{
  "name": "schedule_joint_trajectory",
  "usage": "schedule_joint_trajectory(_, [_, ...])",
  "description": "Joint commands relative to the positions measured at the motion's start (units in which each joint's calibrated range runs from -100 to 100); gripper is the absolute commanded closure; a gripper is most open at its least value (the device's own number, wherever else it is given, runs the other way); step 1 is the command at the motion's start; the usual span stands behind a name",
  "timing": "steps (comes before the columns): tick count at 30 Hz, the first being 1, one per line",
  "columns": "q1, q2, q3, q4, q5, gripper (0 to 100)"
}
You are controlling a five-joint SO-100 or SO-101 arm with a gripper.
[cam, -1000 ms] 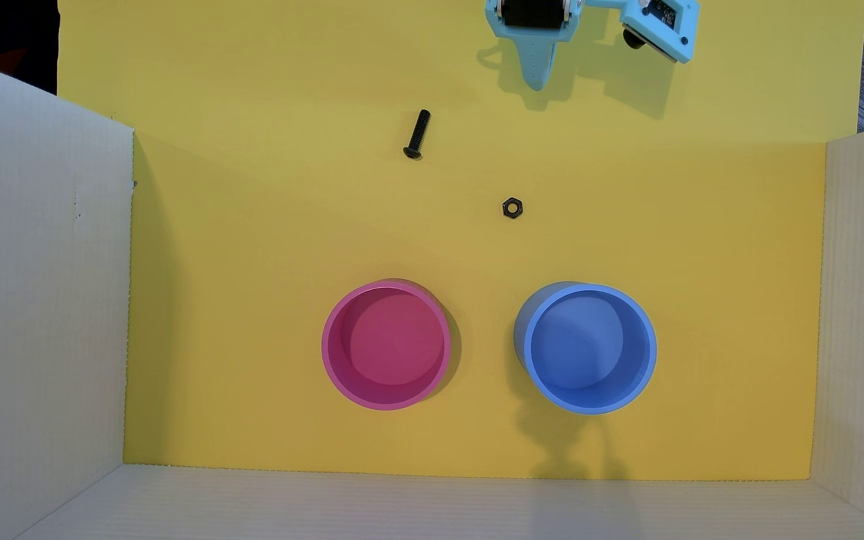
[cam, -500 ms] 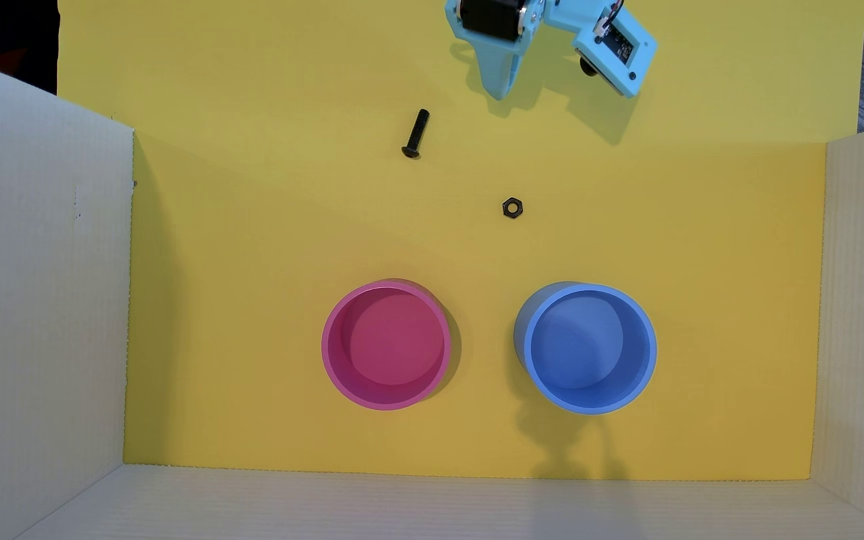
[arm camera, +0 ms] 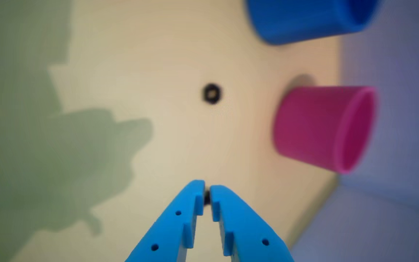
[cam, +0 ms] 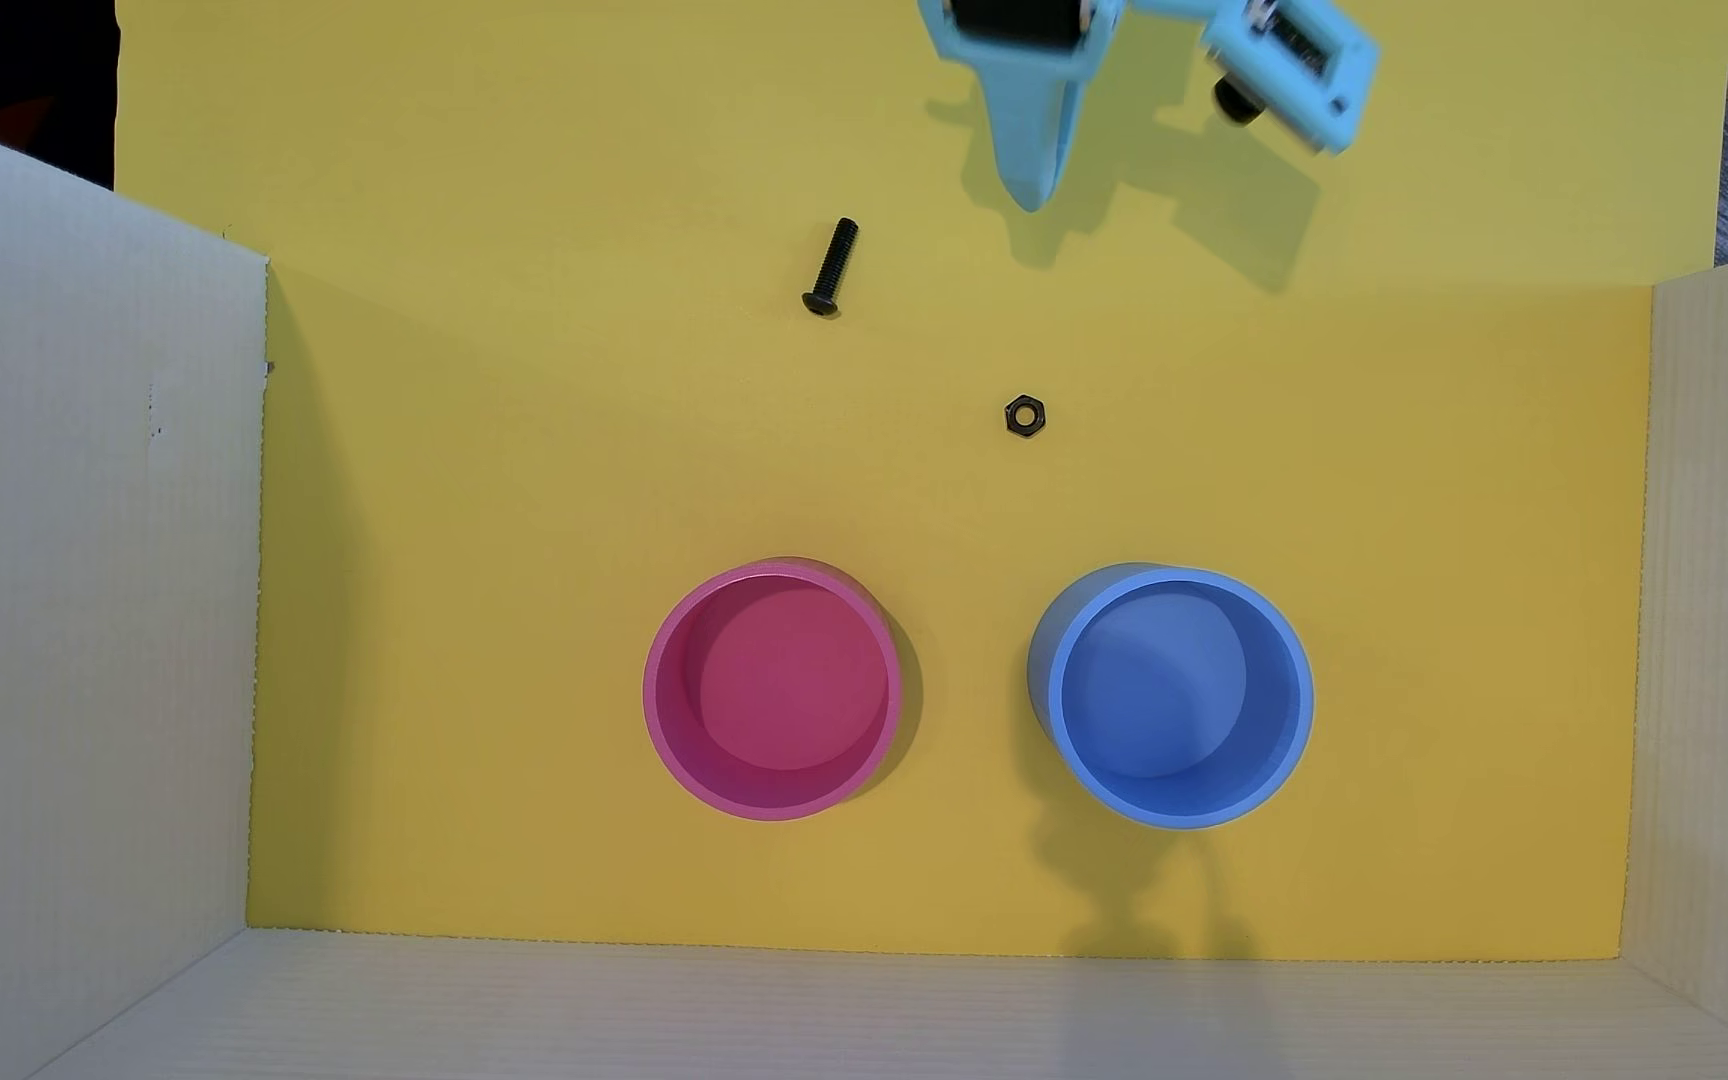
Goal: Pick up the bolt and place it in the pink box
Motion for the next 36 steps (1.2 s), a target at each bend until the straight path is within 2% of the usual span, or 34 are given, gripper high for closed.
schedule_joint_trajectory(1, [0.0,0.4,-8.6,-0.2,0.1,98])
schedule_joint_trajectory(7, [5.4,15.9,-21.1,-0.2,0.1,98])
schedule_joint_trajectory(14, [6.0,39.6,-33.8,4.9,-0.4,98])
schedule_joint_trajectory(22, [6.7,50.5,-34.4,4.7,-0.5,98])
schedule_joint_trajectory(30, [8.2,60.4,-34.4,-1.6,-5.6,98])
schedule_joint_trajectory(36, [8.6,65.8,-34.5,-4.9,-6.0,98])
